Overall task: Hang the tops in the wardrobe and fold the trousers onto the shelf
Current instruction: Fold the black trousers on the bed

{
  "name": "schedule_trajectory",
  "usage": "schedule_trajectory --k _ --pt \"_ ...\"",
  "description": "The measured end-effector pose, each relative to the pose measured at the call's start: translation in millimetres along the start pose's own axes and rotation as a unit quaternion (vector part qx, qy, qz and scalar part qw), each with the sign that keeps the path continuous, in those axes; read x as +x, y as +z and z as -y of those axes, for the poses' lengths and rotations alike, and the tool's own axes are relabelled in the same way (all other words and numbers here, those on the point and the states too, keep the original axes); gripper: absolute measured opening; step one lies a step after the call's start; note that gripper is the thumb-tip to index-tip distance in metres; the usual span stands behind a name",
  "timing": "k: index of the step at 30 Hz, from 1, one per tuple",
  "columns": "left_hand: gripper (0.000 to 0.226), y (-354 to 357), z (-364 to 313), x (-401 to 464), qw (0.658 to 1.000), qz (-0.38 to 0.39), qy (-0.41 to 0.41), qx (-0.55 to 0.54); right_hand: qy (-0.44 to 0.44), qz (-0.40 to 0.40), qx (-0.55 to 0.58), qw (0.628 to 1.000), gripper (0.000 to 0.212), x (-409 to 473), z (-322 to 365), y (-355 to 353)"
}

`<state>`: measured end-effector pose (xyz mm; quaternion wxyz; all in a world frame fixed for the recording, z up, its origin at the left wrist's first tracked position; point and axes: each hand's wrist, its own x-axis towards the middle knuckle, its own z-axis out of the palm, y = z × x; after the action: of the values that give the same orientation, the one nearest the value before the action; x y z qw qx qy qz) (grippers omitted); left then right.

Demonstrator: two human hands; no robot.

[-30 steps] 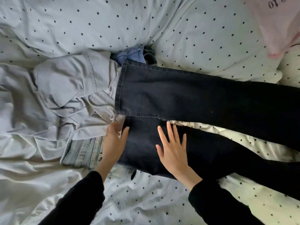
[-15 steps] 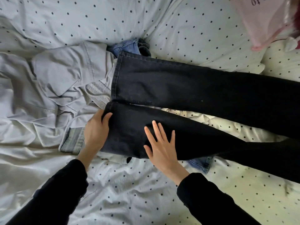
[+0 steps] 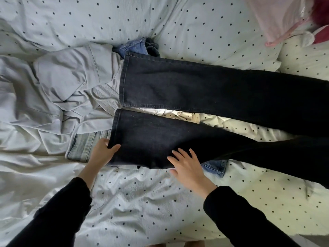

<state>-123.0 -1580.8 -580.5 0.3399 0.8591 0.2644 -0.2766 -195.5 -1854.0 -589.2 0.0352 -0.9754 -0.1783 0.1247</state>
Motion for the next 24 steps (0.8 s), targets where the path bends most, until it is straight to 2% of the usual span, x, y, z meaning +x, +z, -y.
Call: schedule_trajectory --k 4,6,9,11,13,15,17,20,22,24 --pt "0.026 -40 -33 -13 0.979 0.048 0.029 -0.194 0.012 -0.051 0.044 0.998 0.023 12 -19 -38" --pt "0.018 -62 -57 -19 0.964 0.074 0.063 -0.246 0.035 -0.075 0.05 0.995 0.005 23 -36 -70" --pt "0.021 -80 -96 -16 0.938 0.089 0.112 -0.316 0.087 -0.157 0.045 0.983 0.012 43 -61 -108" --pt "0.032 -85 -129 -10 0.92 0.104 0.149 -0.347 0.131 -0.201 0.034 0.97 0.015 61 -77 -127" --pt "0.042 -76 -152 -3 0.927 0.087 0.176 -0.319 0.188 -0.206 0.036 0.96 0.031 77 -90 -133" --pt "0.047 -60 -156 10 0.957 0.033 0.191 -0.216 0.214 -0.199 0.04 0.956 0.043 83 -93 -126" --pt "0.055 -43 -146 25 0.974 0.006 0.199 -0.104 0.19 -0.192 0.026 0.963 0.047 82 -86 -105" --pt "0.075 -30 -121 49 0.983 0.026 0.174 -0.048 0.125 -0.173 -0.008 0.977 0.051 71 -66 -71" --pt "0.07 -25 -117 59 0.985 0.016 0.164 -0.044 0.115 -0.149 0.014 0.982 0.052 68 -53 -54" --pt "0.051 -24 -123 59 0.985 -0.024 0.16 -0.053 0.123 -0.136 0.052 0.982 0.052 69 -39 -45"
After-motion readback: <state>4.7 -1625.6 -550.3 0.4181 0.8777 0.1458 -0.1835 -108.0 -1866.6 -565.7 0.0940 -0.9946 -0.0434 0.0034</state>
